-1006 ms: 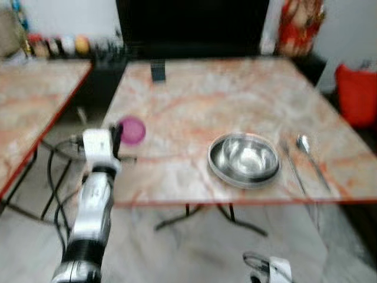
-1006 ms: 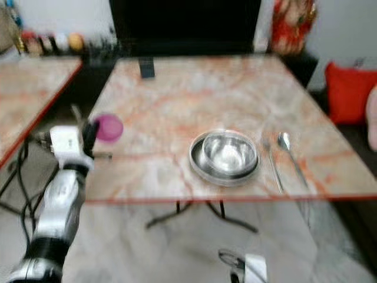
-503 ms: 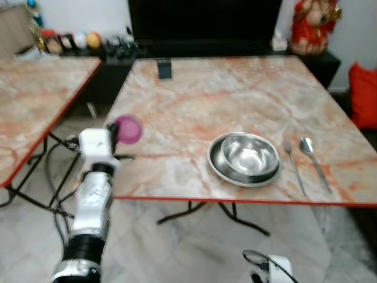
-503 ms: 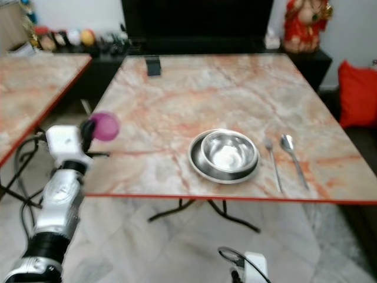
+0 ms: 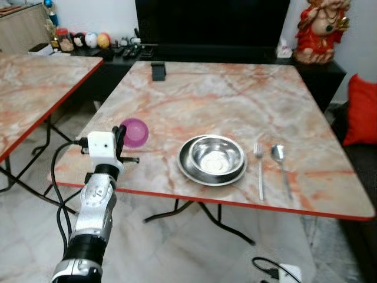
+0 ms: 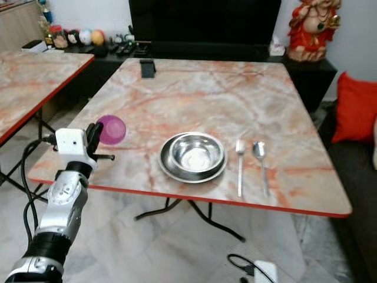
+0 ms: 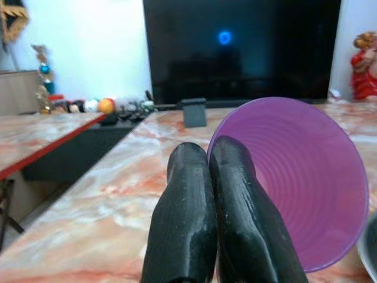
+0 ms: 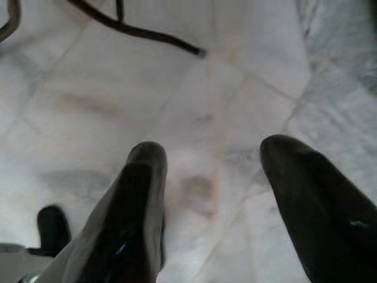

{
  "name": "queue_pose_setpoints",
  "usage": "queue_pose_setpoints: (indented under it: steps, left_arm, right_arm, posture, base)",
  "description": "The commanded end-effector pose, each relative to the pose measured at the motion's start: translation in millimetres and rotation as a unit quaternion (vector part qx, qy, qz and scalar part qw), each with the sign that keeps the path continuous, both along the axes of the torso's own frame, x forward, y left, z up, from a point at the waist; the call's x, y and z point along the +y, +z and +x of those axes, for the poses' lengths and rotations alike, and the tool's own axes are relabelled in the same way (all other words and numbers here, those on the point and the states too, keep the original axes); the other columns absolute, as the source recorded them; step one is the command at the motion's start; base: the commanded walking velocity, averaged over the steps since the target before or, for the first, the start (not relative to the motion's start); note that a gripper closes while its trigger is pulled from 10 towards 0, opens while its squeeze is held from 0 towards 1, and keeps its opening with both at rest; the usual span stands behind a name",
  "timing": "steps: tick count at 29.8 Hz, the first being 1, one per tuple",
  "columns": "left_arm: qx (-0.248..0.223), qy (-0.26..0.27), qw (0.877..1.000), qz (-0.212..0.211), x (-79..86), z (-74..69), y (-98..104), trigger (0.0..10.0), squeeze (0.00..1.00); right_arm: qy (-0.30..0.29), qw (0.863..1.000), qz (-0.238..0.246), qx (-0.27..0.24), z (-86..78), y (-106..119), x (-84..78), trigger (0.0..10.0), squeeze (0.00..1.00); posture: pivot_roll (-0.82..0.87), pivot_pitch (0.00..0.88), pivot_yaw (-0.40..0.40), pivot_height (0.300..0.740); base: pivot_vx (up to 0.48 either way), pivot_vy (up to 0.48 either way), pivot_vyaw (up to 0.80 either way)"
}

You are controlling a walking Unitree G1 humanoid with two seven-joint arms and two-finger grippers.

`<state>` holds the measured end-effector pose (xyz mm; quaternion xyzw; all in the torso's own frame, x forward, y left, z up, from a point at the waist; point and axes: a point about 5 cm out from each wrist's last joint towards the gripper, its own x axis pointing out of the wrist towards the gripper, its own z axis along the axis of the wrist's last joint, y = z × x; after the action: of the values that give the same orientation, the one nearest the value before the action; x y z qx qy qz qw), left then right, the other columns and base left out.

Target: Setting the table

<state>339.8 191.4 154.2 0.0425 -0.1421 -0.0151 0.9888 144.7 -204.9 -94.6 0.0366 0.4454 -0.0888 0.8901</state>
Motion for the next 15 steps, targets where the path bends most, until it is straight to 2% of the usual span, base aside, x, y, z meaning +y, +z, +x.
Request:
queue_pose_setpoints:
  steps: [1,3,8,12,15]
  left_arm:
    - [0.022,-0.005,1.000,0.003,5.1,1.6,-4.9,10.0,0.00]
    - [0.041,-0.021,0.999,0.025,6.9,2.6,-7.0,10.0,0.00]
    - [0.046,-0.039,0.996,0.066,8.7,0.7,-6.0,10.0,0.00]
    - [0.043,-0.039,0.997,0.055,12.2,0.2,-3.5,10.0,0.00]
    - [0.046,-0.034,0.998,0.035,13.8,0.1,-5.4,10.0,0.00]
  right_arm:
    - [-0.001,1.000,0.012,-0.003,1.5,-0.6,7.6,10.0,0.00]
    - [-0.001,1.000,0.011,-0.005,2.4,-0.2,7.9,10.0,0.00]
    - [-0.004,1.000,0.009,-0.009,5.2,0.9,7.5,10.0,0.00]
    - [-0.006,1.000,0.011,-0.009,6.6,1.2,7.9,10.0,0.00]
    - [-0.011,1.000,0.018,-0.013,9.2,1.9,9.8,10.0,0.00]
  posture:
    - [-0.02,0.000,-0.029,0.731]
    - [-0.02,0.000,-0.030,0.731]
    - [-0.01,0.000,-0.036,0.731]
    - [-0.01,0.000,-0.041,0.731]
    - [-0.01,0.000,-0.045,0.731]
  base:
    - [0.000,0.000,0.00]
    - [0.000,0.000,0.00]
    - [0.000,0.000,0.00]
    - [0.000,0.000,0.00]
    - [0.000,0.000,-0.71]
